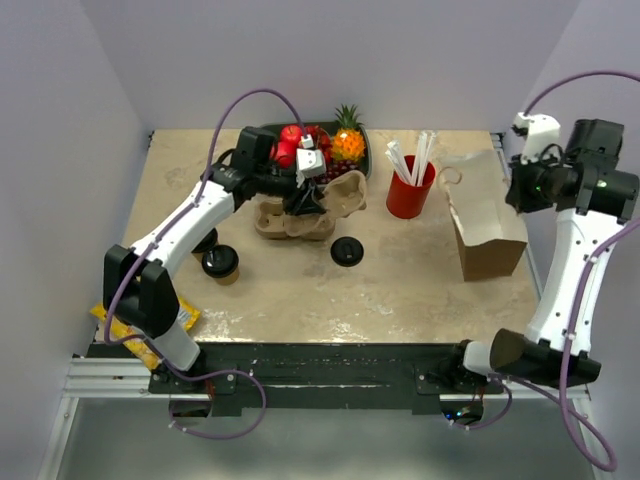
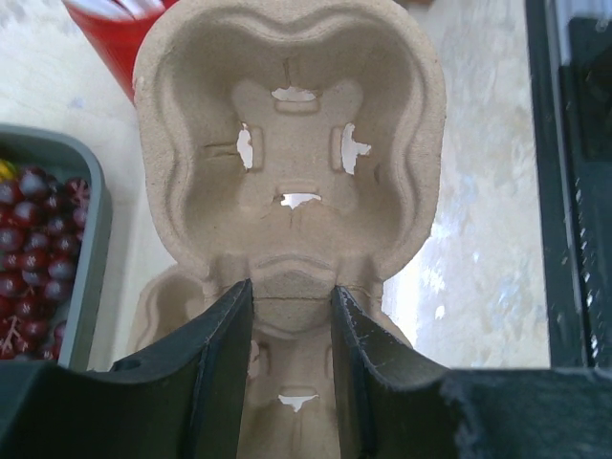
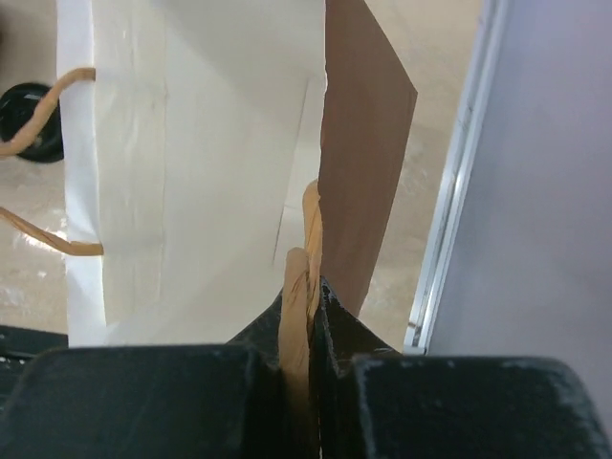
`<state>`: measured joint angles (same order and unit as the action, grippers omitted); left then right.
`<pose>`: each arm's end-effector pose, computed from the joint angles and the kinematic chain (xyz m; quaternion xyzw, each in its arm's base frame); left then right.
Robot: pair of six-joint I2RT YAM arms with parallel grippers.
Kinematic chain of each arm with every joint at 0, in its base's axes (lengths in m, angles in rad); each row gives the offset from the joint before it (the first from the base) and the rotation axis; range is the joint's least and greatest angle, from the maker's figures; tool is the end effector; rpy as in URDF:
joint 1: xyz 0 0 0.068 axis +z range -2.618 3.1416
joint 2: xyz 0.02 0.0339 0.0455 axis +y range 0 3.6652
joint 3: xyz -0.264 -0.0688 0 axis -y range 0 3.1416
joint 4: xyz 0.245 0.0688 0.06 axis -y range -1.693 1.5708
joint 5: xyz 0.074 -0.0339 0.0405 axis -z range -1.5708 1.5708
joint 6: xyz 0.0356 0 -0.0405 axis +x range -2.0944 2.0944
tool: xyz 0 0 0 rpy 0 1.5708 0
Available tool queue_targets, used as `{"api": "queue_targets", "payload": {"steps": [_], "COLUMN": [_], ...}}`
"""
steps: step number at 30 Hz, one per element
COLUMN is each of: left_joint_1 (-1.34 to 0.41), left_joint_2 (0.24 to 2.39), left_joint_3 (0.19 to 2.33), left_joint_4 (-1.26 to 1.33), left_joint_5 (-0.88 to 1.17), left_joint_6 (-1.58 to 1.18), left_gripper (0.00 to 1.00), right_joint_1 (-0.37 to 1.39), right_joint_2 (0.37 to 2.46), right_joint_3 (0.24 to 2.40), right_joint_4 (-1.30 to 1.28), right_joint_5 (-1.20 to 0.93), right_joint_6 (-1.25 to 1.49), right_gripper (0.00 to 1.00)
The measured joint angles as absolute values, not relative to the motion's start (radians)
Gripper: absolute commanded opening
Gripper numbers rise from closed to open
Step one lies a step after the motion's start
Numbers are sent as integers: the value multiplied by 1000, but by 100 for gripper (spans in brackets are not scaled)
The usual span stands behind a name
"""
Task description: Pack the takeout coffee
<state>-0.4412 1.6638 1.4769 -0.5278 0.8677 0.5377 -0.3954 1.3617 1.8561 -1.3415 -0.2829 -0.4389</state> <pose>0.3227 -0.1824 0.3262 0.5421 0.6465 -0.3638 0.3946 0.2106 -0.0771 0.4597 -0.0700 0.9246 -0.0215 0.3738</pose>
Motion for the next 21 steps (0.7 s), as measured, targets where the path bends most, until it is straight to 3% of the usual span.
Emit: {"api": "queue_targets", "payload": {"steps": [6,12,21], "left_joint_1": [-443,-487,-656], "left_joint_2": [1567,1491,1386], "left_joint_3": [1511,1655,1673], "left_joint_4": [-361,-162,26], "left_joint_5": [920,880,742], "left_joint_6": [360,191,104], "left_gripper": [28,16,18], "right_joint_1": [-147,-105,-71], "right_joint_2": [1253,1246,1248], "right_joint_3": [1840,1778,1633], "right_joint_4": [-1341,-1351,-1349], "right_joint_5": [-339,-426,-613], "right_joint_6": [-487,-579,-656], "right_gripper": [0,0,0]}}
